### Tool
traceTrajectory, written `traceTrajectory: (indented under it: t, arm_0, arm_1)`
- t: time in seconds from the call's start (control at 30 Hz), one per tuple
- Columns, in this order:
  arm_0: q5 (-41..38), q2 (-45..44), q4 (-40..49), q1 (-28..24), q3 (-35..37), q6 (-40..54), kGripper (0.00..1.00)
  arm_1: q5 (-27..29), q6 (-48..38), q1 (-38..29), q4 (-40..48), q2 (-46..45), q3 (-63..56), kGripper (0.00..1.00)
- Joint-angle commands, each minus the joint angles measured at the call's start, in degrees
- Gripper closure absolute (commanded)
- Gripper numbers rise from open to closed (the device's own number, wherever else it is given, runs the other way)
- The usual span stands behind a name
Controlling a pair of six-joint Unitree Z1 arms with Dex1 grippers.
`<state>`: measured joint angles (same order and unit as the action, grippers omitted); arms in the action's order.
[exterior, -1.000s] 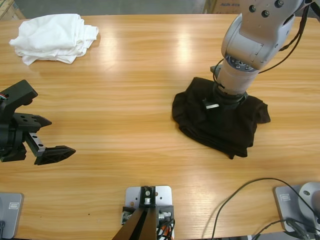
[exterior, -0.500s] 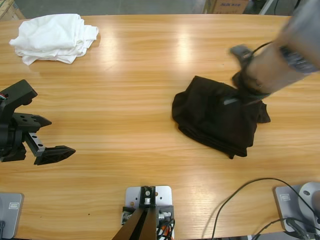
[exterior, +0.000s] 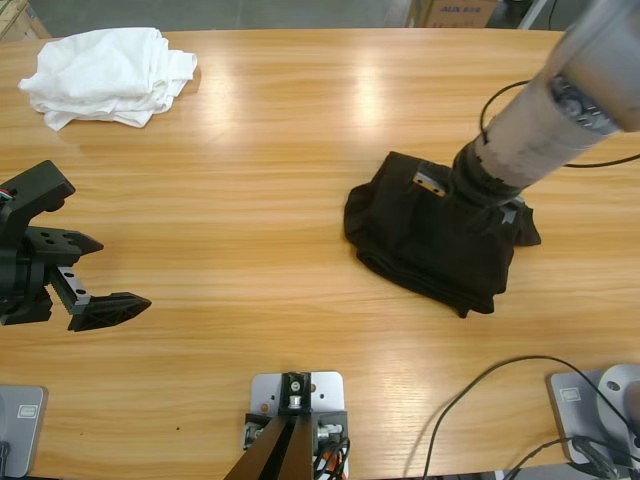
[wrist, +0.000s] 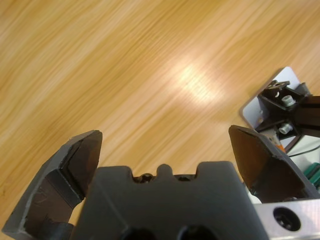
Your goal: Fold clothes
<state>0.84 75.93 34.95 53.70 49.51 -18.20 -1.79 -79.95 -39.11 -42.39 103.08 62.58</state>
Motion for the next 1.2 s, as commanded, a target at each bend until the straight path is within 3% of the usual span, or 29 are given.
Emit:
traceTrajectory:
  t: [0.03, 0.23, 0.4, 0.57, 0.77, 0.93, 1.03, 1.13, 1.2]
  arm_0:
    - [0.3, -0.3, 1.0, 0.5, -0.3, -0.2, 0.009]
    - [0.3, -0.2, 0.9, 0.5, -0.3, -0.2, 0.009]
    - [0.3, -0.3, 0.9, 0.5, -0.4, -0.2, 0.009]
    - [0.3, -0.2, 0.9, 0.5, -0.3, -0.2, 0.009]
    - [0.3, -0.1, 0.9, 0.5, 0.7, -0.6, 0.009]
    - [0.4, 0.9, 1.6, -0.3, 5.6, -4.9, 0.004]
    - [0.4, 3.3, 6.2, -5.7, 10.4, -5.7, 0.004]
    - [0.4, 8.0, 12.9, -19.5, 19.1, -5.7, 0.004]
    - [1.1, 13.7, 21.1, -28.3, 31.1, -5.4, 0.004]
  arm_1:
    - [-2.1, 2.8, 1.8, 7.0, 9.1, -5.2, 0.000]
    - [-2.9, 8.8, 1.8, 13.3, 10.0, -8.3, 0.008]
    - [-1.9, 23.2, 1.8, 12.5, 9.9, -8.7, 0.013]
    - [0.4, 27.4, 1.8, 10.7, 9.2, -10.5, 0.013]
    - [4.1, 27.1, 1.8, 7.2, -8.2, -9.4, 0.000]
    - [4.1, 27.2, 1.8, -7.0, -19.4, 4.4, 0.000]
    - [3.8, 28.3, 1.8, -12.4, -22.6, 10.8, 0.000]
    - [3.8, 30.3, 1.8, -13.9, -23.8, 11.5, 0.000]
    - [3.6, 31.1, 1.8, -14.2, -23.4, 11.5, 0.000]
